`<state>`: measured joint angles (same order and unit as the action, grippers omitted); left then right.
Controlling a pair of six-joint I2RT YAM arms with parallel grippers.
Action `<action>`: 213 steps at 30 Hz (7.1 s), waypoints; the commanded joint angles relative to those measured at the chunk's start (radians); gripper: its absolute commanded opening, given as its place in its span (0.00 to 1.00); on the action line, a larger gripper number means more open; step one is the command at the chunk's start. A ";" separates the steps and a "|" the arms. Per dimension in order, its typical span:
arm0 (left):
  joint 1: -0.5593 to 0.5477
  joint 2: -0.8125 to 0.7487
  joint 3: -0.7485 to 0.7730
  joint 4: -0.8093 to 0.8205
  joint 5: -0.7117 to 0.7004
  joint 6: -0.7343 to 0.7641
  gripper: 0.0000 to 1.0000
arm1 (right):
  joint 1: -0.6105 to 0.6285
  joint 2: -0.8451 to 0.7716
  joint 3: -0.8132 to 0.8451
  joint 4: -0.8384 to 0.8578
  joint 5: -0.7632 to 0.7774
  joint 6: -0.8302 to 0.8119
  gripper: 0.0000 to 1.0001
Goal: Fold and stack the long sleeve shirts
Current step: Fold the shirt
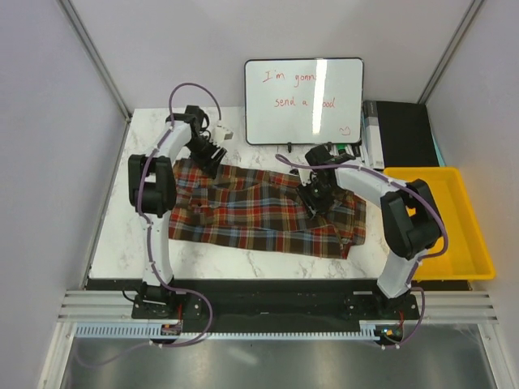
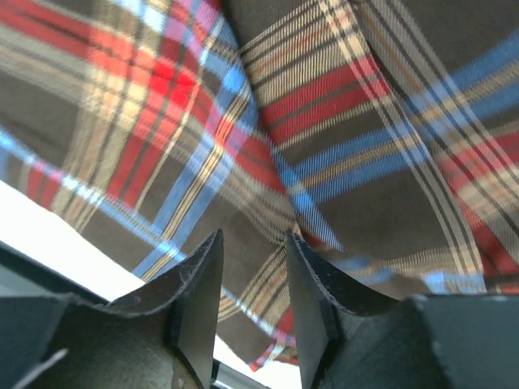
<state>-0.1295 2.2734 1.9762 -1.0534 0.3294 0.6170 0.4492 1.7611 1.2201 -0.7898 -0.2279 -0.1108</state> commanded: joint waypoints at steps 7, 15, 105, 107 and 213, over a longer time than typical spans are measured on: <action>0.074 -0.173 -0.399 -0.030 -0.075 0.070 0.64 | -0.061 0.258 0.212 0.006 0.123 -0.111 0.43; -0.002 -0.365 -0.666 -0.065 -0.010 0.098 0.62 | -0.089 0.247 0.213 0.012 0.217 -0.257 0.42; 0.217 -1.042 -1.399 -0.188 0.284 1.925 0.84 | 1.062 -0.345 -0.472 0.564 -0.013 -0.586 0.63; 0.217 -1.040 -1.412 -0.169 0.287 1.914 0.85 | 1.071 -0.306 -0.461 0.573 0.010 -0.570 0.63; -0.545 0.011 -0.077 0.385 0.263 0.161 0.58 | -0.176 -0.695 -0.363 -0.144 -0.013 -0.741 0.90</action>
<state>-0.6655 2.2623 1.8694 -0.6113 0.6243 0.8303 0.2764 1.1347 0.8738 -0.8845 -0.2298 -0.7727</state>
